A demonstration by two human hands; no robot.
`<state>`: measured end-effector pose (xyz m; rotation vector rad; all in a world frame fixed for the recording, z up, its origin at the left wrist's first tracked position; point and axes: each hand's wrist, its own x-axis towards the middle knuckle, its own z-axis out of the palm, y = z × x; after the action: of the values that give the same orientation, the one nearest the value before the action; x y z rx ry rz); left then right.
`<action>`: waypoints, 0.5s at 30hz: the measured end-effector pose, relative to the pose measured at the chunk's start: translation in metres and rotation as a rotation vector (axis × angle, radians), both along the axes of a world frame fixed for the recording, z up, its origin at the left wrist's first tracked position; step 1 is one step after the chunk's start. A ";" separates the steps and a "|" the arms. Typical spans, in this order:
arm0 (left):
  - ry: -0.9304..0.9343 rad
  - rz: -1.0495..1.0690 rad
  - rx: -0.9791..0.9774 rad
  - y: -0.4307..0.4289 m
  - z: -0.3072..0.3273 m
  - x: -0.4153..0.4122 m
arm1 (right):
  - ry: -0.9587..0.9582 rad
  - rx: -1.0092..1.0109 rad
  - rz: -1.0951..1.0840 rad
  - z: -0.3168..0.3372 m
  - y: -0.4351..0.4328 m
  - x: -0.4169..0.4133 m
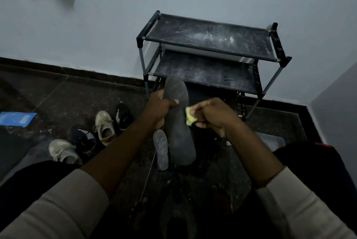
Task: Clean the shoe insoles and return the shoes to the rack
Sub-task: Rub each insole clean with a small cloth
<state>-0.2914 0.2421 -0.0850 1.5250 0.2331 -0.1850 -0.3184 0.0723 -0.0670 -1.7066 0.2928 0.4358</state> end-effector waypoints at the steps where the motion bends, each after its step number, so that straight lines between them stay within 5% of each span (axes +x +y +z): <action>1: 0.006 0.008 0.007 0.004 -0.005 0.003 | 0.012 -0.021 0.003 -0.007 0.006 0.003; 10: 0.119 0.119 0.095 0.046 -0.061 0.031 | 0.094 -0.018 -0.001 -0.079 0.054 0.047; 15: 0.239 0.143 0.208 0.076 -0.146 0.039 | 0.096 -0.162 -0.010 -0.153 0.087 0.072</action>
<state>-0.2521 0.3182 -0.2310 1.6854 0.5640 -0.2350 -0.2465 0.1592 -0.2203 -1.8443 0.4152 0.4985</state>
